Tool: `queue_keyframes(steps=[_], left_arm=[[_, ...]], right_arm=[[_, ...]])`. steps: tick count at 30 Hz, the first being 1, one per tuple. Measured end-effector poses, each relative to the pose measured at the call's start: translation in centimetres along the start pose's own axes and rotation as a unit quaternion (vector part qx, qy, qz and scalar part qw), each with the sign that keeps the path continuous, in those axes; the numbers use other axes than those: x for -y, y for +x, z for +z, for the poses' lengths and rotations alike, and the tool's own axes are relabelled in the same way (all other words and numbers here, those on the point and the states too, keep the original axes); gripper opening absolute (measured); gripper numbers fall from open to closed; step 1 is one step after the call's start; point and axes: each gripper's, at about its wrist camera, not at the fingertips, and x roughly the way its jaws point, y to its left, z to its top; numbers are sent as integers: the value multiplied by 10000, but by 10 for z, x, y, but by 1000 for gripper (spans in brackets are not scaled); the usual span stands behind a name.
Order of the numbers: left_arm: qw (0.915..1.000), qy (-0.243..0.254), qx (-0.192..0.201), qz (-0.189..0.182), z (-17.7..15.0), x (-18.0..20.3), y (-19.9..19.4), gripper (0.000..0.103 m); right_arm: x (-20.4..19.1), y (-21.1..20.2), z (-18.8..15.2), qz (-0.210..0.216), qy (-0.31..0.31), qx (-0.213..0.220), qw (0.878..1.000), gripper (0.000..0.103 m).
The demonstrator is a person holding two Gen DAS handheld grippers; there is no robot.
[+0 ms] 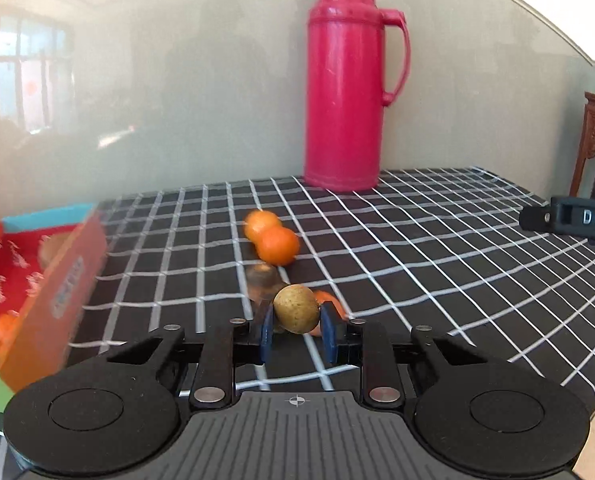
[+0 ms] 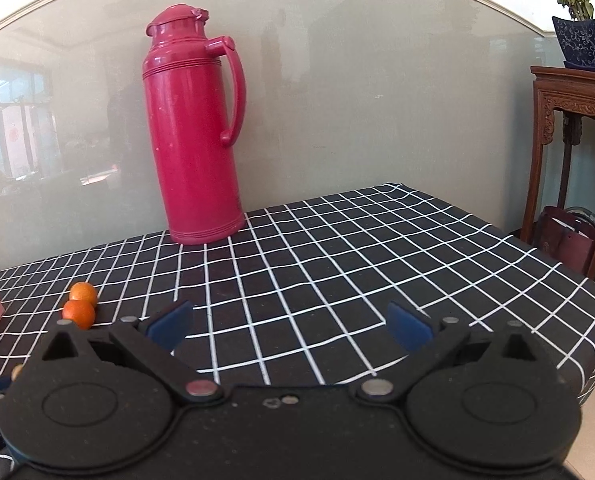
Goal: Organize fruits
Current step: 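Carry the tan fruit with the left gripper into the box and release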
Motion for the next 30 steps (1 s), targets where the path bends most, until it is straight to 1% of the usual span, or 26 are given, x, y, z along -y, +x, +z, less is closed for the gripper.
queue_keyframes(steps=[2,5,8,12,14,19,25,26,30], left_arm=[[9997,-28,141,179,3,-17,-10,26],[9980,-238,330,484,6,-51,-24,26],[9949,-446,409,805,6,-85,-34,26],[9901,-766,338,1122,2,-128,-39,26],[9876,-817,346,1295,-1,-144,-43,26],[9807,-986,210,1673,-12,-188,-47,26],[9735,-1170,29,1965,-25,-225,-49,26],[9730,-1201,-33,1968,-27,-230,-48,26],[9715,-1266,-34,2004,-28,-237,-44,26]], right_arm=[[-9,2,0,71,-45,-44,10000,103],[-24,3,0,208,-105,-82,9997,103],[-40,4,0,322,-157,-112,9993,103],[-64,2,-1,480,-280,-141,9984,103],[-77,2,-2,574,-331,-158,9977,103],[-104,2,-5,775,-434,-228,9958,103],[-126,2,-10,905,-615,-261,9937,103],[-127,2,-10,906,-635,-260,9935,103],[-127,3,-9,878,-648,-275,9936,103]])
